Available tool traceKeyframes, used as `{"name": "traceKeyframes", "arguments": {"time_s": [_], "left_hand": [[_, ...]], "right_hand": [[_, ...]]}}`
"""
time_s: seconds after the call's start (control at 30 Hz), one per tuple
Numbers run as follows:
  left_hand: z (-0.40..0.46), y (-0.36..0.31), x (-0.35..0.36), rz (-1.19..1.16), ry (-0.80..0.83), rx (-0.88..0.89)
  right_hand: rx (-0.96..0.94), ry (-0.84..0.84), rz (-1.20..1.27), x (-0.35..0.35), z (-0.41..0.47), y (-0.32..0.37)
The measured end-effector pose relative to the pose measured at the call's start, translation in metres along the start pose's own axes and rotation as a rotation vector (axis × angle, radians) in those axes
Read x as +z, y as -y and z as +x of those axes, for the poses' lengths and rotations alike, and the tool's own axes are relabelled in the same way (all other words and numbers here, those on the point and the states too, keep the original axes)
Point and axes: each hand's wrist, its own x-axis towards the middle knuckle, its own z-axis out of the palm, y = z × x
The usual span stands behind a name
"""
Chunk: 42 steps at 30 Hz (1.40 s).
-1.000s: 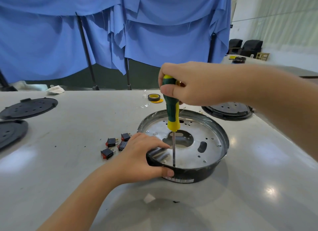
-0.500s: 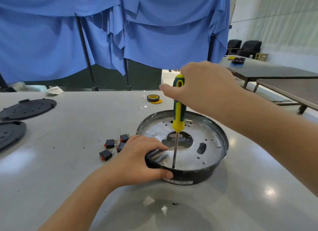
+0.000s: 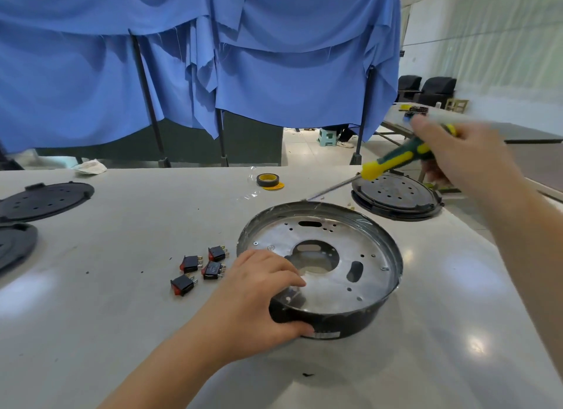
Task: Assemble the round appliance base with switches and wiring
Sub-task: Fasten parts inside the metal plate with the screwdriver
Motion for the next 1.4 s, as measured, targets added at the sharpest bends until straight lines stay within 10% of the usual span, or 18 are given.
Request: {"name": "traceKeyframes", "arguments": {"time_s": [0.33,0.57,0.9,1.2,1.4], "left_hand": [[-0.002,-0.009,0.007,0.015,-0.008,0.035],[-0.001,-0.003,0.011,0.057,-0.012,0.06],[0.0,0.003,0.022,0.029,-0.068,0.1],[0.0,0.005,0.024,-0.053,-0.135,0.072],[0.003,-0.004,0.017,-0.175,-0.291,0.004]], "right_hand": [[0.69,0.071,0.647,0.042,-0.014,-0.103],[0.312,0.004,-0.081,0.045,-0.022,-0.145],[0.24,0.098,-0.719,0.06,-0.034,-0.166],[0.171,0.072,-0.765,0.061,-0.044,-0.155],[-0.009,0.024,-0.36,0.068,-0.048,-0.14]]}}
